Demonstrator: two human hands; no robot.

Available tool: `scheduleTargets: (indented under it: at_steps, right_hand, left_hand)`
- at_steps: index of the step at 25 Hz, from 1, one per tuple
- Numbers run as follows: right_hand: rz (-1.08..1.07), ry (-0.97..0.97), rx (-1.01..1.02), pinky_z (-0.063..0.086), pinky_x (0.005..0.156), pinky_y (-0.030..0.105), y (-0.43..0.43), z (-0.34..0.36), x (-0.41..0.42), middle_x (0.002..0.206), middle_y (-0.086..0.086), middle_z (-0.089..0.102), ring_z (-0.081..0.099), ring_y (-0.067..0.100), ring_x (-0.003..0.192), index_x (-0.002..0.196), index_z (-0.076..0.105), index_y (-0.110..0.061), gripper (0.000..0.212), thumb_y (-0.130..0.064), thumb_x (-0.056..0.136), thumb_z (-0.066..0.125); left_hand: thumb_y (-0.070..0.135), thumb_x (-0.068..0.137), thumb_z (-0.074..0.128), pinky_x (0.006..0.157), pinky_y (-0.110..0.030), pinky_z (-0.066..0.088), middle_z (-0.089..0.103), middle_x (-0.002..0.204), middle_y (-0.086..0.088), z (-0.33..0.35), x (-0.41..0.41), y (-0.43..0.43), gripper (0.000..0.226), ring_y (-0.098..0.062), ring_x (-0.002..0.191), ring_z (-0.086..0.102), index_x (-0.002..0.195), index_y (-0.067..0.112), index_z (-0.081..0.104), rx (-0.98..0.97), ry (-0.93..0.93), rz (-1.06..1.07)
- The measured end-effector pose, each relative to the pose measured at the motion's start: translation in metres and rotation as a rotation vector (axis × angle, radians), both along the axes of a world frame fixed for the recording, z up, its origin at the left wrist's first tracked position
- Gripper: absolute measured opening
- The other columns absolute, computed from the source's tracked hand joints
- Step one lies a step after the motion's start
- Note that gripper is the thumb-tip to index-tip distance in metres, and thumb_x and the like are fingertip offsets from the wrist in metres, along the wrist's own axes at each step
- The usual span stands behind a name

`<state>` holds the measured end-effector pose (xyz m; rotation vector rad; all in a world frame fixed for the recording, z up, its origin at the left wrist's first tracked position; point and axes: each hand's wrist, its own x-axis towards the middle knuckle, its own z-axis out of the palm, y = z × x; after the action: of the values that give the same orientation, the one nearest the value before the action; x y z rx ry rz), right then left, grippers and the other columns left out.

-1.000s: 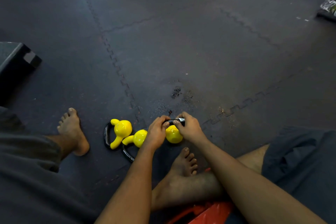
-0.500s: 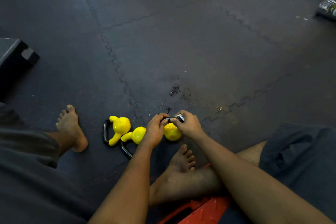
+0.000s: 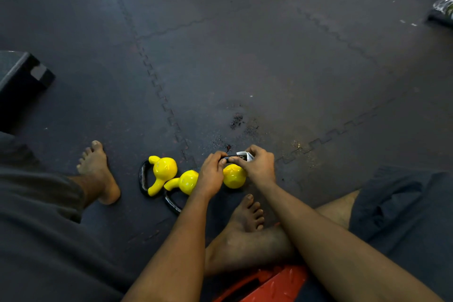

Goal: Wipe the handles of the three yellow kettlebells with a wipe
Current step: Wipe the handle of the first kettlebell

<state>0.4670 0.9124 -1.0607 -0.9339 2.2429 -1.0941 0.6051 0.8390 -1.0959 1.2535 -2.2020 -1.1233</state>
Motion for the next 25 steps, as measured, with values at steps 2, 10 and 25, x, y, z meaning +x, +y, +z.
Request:
scheduleTargets:
  at_steps: [2, 10, 25]
  right_hand:
    - [-0.052, 0.000, -0.001, 0.041, 0.048, 0.030, 0.004, -0.003, 0.004, 0.063, -0.002, 0.062, 0.057, 0.013, 0.059, 0.069, 0.059, -0.019, 0.049, -0.062, 0.059, 0.080]
    - [-0.152, -0.106, 0.173, 0.038, 0.055, 0.027, 0.008, -0.006, 0.007, 0.068, -0.001, 0.058, 0.057, 0.016, 0.066, 0.076, 0.061, -0.013, 0.055, -0.066, 0.067, 0.073]
    - [0.056, -0.125, 0.141, 0.034, 0.062, 0.025, -0.001, -0.018, 0.006, 0.075, 0.002, 0.063, 0.057, 0.018, 0.075, 0.087, 0.067, -0.013, 0.014, -0.027, 0.087, 0.065]
  left_hand:
    - [0.018, 0.099, 0.045, 0.081, -0.034, 0.042, 0.056, 0.103, -0.007, -0.001, -0.001, 0.004, 0.017, -0.023, 0.097, 0.052, 0.111, 0.015, 0.058, -0.014, -0.005, 0.015]
    - [0.019, 0.100, 0.044, 0.084, -0.033, 0.040, 0.056, 0.106, -0.008, 0.000, -0.005, 0.011, 0.021, -0.020, 0.100, 0.049, 0.115, 0.016, 0.057, -0.055, -0.026, 0.033]
    - [0.016, 0.102, 0.039, 0.081, -0.032, 0.046, 0.062, 0.097, -0.006, -0.005, 0.017, 0.003, 0.027, -0.020, 0.094, 0.061, 0.125, 0.015, 0.053, 0.123, 0.028, 0.192]
